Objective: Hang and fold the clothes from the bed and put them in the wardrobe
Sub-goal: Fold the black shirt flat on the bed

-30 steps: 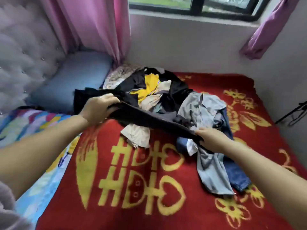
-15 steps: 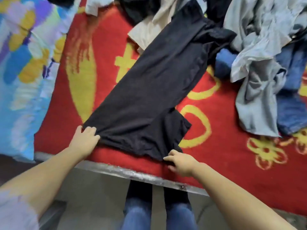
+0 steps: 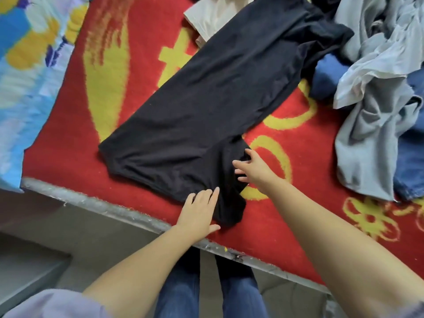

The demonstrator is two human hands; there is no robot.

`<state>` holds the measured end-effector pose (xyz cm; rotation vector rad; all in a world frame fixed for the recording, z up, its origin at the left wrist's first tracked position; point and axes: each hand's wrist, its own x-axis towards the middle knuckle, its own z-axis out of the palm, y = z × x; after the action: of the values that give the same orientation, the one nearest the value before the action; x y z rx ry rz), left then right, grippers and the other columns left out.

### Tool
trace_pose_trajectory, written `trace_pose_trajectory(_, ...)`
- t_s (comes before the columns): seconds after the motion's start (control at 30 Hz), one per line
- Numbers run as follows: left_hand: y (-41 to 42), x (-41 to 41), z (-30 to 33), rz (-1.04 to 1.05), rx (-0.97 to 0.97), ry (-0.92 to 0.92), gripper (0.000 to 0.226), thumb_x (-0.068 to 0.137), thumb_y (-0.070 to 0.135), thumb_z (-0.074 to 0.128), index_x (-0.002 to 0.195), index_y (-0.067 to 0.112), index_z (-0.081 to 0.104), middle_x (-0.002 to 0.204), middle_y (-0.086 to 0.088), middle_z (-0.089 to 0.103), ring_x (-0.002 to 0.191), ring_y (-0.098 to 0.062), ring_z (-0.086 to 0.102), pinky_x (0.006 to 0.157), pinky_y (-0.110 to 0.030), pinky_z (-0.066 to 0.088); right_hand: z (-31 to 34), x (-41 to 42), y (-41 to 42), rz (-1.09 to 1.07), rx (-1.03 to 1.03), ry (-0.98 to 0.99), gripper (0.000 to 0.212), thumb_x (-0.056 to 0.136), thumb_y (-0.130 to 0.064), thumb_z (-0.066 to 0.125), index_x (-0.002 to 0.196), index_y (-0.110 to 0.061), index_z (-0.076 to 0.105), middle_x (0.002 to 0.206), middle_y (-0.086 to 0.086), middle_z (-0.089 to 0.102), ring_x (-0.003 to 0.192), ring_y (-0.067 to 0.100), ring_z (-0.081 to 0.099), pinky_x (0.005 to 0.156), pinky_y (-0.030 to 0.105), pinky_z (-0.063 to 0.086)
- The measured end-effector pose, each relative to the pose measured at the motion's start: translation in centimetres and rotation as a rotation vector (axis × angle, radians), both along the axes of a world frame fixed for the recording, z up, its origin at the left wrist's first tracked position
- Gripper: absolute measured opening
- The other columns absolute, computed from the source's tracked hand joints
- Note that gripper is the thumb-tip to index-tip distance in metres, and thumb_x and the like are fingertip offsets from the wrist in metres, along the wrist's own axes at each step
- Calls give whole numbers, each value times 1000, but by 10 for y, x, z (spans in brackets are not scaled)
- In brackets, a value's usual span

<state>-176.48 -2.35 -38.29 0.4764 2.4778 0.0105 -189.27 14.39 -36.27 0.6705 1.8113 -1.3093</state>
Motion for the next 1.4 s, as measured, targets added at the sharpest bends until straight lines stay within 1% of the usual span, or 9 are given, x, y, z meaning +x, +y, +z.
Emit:
trace_pose_trajectory(0.1,7,6,-4,1,-55,42,95,90,46,54,151,5,-6,146,-10,25,133,-24,29,108,-37,26,-5,-2,-9,100,2,33,45,91,-27,62,130,-8,49,90,0,52,74,13,53,63,24,44)
trace_pose_trajectory(0.23,-2,-7,3,188,217,142,47,90,26,64,133,12,55,116,-12,58,100,-28,59,74,-35,48,5,-17,4,326,104,192,35,87,-30,66,103,0,62,84,8,63,80,19,62,72,31,49)
trace_pose_trajectory(0.37,-16,-4,5,282,381,85,36,97,24,53,131,17,59,117,-10,59,100,-30,58,76,-39,50,9,-37,30,357,204,272,29,86,-23,64,69,-15,42,64,-2,39,58,12,38,54,30,26)
trace_pose_trajectory(0.5,-18,7,-4,22,202,180,64,76,29,73,136,17,54,117,-10,61,98,-26,62,76,-34,53,-10,-32,45,489,526,374,22,88,-29,64,81,-20,45,82,-1,56,78,22,54,63,34,42)
trace_pose_trajectory(0.7,-1,9,-14,87,36,249,79,55,38,80,129,24,60,113,1,65,91,-18,62,71,-30,48,-29,-16,35,459,399,244,41,85,-36,69,116,-14,53,99,-4,57,92,17,56,74,29,43)
trace_pose_trajectory(1.0,-38,-48,-7,1246,864,-452,27,95,9,49,114,10,68,114,-5,68,110,-21,61,98,-31,43,17,-55,8,-269,-203,-302,4,92,-18,58,89,-16,59,64,-3,67,49,9,63,40,17,47)
trace_pose_trajectory(1.13,-65,-46,5,1863,1283,-609,24,100,13,46,121,11,58,110,-3,67,99,-17,62,90,-32,47,25,-66,-44,-616,-482,-133,15,96,-4,46,102,-6,59,91,9,74,82,21,73,66,28,59)
trace_pose_trajectory(1.3,-98,-44,17,1876,890,-142,14,98,13,45,104,11,58,93,-10,62,70,-16,59,62,-28,52,16,-24,-84,184,92,637,38,77,16,36,92,-8,61,97,14,66,86,23,66,79,23,48)
trace_pose_trajectory(1.4,-136,-60,20,1420,526,244,17,93,12,50,108,19,56,108,-4,55,89,-19,55,81,-36,47,-4,14,-89,1020,284,853,67,73,6,51,139,-8,46,144,17,44,134,34,40,113,44,26)
